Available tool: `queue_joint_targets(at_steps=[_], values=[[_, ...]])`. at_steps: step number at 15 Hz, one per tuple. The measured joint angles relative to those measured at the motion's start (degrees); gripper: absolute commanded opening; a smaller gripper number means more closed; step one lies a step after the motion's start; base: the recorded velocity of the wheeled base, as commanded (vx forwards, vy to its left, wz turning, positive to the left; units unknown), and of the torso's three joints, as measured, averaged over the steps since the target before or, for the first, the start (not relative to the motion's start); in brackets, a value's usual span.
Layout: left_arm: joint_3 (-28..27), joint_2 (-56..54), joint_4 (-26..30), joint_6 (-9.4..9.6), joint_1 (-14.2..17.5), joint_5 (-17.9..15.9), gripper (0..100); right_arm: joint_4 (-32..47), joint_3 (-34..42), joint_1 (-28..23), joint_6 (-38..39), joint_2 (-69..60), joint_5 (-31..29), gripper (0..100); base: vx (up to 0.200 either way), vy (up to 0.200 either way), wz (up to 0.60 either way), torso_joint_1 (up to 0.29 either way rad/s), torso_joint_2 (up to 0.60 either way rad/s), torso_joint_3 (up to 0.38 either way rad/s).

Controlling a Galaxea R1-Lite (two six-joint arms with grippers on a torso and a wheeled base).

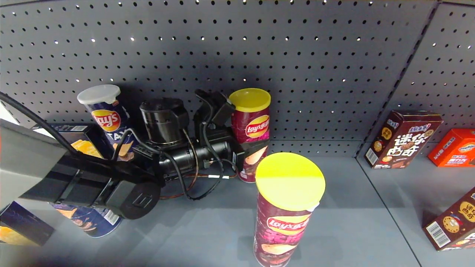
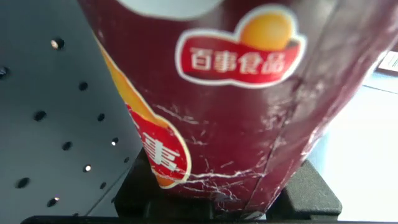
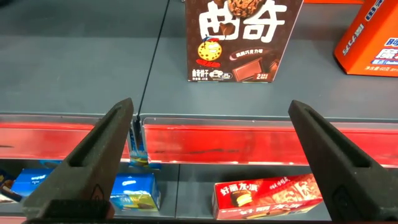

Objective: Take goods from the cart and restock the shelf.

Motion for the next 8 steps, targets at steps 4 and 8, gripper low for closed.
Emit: queue_joint_targets(at_steps=[4, 8], values=[[-1.7, 1.3, 0.2, 0.00, -0.5, 0.0, 0, 0.0, 0.0, 0.0, 0.0, 0.0, 0.0, 100, 0.000, 0.000, 0.00, 0.000, 0.00, 0.000], [-2.5, 2.1, 0.2, 0.00, -1.1, 0.0, 0, 0.0, 0.0, 0.0, 0.0, 0.0, 0.0, 100, 0.000, 0.000, 0.00, 0.000, 0.00, 0.000]])
